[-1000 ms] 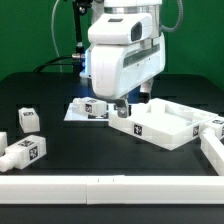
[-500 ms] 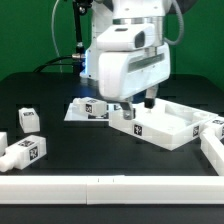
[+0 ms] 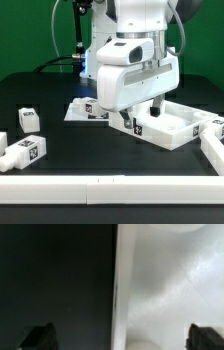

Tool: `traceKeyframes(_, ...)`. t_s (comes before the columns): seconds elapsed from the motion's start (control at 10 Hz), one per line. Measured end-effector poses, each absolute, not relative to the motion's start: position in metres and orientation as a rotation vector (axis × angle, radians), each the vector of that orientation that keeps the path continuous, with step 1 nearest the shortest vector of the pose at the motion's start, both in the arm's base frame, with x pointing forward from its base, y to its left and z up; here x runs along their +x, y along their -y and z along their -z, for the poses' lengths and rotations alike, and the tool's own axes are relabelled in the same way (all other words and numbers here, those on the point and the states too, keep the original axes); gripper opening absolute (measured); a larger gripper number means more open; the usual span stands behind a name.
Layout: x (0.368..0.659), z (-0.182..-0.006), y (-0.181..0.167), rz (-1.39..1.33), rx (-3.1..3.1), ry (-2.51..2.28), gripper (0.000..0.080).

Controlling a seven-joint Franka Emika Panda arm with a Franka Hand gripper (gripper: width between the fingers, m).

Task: Assemble square table

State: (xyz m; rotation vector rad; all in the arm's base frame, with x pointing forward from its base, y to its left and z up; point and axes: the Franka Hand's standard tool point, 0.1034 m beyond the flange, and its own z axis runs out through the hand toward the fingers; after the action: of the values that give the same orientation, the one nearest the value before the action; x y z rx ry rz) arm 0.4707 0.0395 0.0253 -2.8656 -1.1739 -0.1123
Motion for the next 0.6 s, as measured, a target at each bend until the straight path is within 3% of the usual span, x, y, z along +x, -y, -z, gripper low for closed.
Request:
traceKeyframes(0.3, 0.463, -0.008, -0.036, 0.139, -2.868, 1.177, 0.0650)
traceKeyframes(0.6, 0.461, -0.005, -0.037, 0.130, -2.866, 1.177, 0.0650)
